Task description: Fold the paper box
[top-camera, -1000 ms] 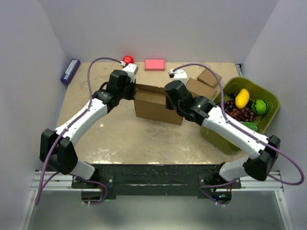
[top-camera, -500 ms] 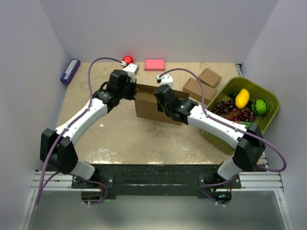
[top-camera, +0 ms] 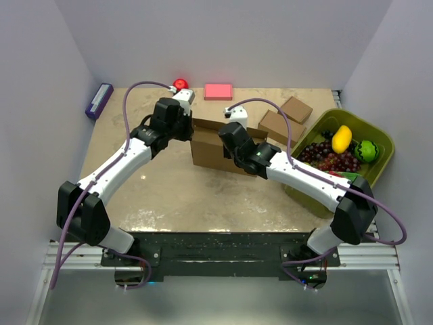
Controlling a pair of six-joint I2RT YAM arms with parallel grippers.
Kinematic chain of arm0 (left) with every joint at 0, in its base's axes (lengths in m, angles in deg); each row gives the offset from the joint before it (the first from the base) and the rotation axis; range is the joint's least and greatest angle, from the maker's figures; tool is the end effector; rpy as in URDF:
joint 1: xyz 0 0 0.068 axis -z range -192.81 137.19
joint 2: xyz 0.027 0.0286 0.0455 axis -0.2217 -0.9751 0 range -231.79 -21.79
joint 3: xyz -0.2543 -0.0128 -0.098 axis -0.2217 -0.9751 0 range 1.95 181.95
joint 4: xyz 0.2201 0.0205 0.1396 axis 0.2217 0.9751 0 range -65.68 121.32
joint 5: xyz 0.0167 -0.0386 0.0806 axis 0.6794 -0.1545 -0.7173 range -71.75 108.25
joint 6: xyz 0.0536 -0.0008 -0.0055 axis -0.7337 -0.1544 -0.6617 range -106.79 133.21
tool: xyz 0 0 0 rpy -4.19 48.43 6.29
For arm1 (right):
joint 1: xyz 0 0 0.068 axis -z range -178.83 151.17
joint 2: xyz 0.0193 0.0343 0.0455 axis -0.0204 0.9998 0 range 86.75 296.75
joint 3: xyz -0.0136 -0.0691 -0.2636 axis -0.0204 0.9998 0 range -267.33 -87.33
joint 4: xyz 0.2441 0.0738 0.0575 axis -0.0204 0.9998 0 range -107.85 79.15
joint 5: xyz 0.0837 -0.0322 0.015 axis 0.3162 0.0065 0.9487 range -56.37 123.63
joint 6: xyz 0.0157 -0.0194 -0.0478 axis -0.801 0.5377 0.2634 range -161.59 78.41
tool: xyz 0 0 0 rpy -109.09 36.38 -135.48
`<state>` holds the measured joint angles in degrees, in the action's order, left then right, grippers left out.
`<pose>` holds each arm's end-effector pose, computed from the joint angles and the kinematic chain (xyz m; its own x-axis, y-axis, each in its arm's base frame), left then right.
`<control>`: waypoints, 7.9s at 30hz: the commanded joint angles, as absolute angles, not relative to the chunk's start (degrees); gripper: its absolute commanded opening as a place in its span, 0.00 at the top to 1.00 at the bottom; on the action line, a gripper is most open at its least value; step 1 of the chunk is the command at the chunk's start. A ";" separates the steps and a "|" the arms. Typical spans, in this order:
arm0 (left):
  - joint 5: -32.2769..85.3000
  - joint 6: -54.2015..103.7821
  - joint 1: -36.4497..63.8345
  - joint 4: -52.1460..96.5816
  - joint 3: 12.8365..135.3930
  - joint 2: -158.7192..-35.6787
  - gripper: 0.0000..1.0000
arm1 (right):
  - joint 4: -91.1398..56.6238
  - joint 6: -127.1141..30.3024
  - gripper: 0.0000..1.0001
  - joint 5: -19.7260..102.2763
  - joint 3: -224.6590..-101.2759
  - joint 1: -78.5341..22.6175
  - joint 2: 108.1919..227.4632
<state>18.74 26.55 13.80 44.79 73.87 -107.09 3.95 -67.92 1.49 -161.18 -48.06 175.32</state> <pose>0.3052 -0.1534 0.3173 -0.5892 0.0372 -0.8071 0.3271 0.9244 -0.1962 0.2424 0.2522 0.3112 -0.5090 -0.0153 -0.8606 -0.1520 0.9857 0.0724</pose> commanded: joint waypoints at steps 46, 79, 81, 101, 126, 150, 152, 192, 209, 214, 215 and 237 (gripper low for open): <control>14.55 27.27 13.91 41.11 61.09 -105.73 1.00 | 11.15 -70.24 0.80 2.35 -157.82 -47.96 173.93; 22.38 22.70 11.19 37.95 74.98 -104.50 0.69 | 11.41 -70.42 0.80 2.34 -157.56 -48.05 174.37; 22.56 22.70 11.19 36.98 74.28 -104.15 0.74 | 11.33 -70.33 0.80 2.35 -157.56 -47.96 174.46; 23.26 19.54 11.36 35.83 62.33 -100.55 1.00 | 12.21 -71.21 0.80 2.26 -157.65 -48.05 174.73; 12.45 16.72 15.93 39.79 57.40 -102.12 1.00 | 16.68 -68.49 0.59 13.75 -163.44 -47.96 173.85; 14.82 17.25 15.93 40.50 58.90 -102.48 1.00 | 17.21 -75.25 0.70 10.28 -171.71 -47.79 162.86; 15.44 17.43 16.02 40.49 58.99 -102.39 1.00 | 17.04 -75.69 0.72 4.82 -170.40 -47.79 162.33; 23.51 18.57 16.02 48.48 63.03 -92.64 0.45 | 19.06 -81.40 0.75 -3.63 -157.73 -47.79 165.67; 33.89 29.29 9.34 39.97 71.99 -97.64 0.41 | 18.97 -82.11 0.75 -2.84 -155.63 -47.79 165.85; 34.77 30.79 9.08 37.52 72.00 -102.65 0.44 | 19.06 -82.11 0.75 -2.49 -155.19 -47.79 165.67; 34.69 30.88 8.99 37.07 71.91 -103.44 0.45 | 19.06 -82.11 0.75 -2.40 -155.10 -47.79 165.59; 26.95 31.93 7.85 34.96 58.12 -103.80 0.55 | 18.62 -81.58 0.74 -1.61 -154.66 -47.79 166.29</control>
<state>30.33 32.48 8.27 29.64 62.92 -103.72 15.10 -80.64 -2.72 -156.78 -47.93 164.70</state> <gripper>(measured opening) 0.459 0.255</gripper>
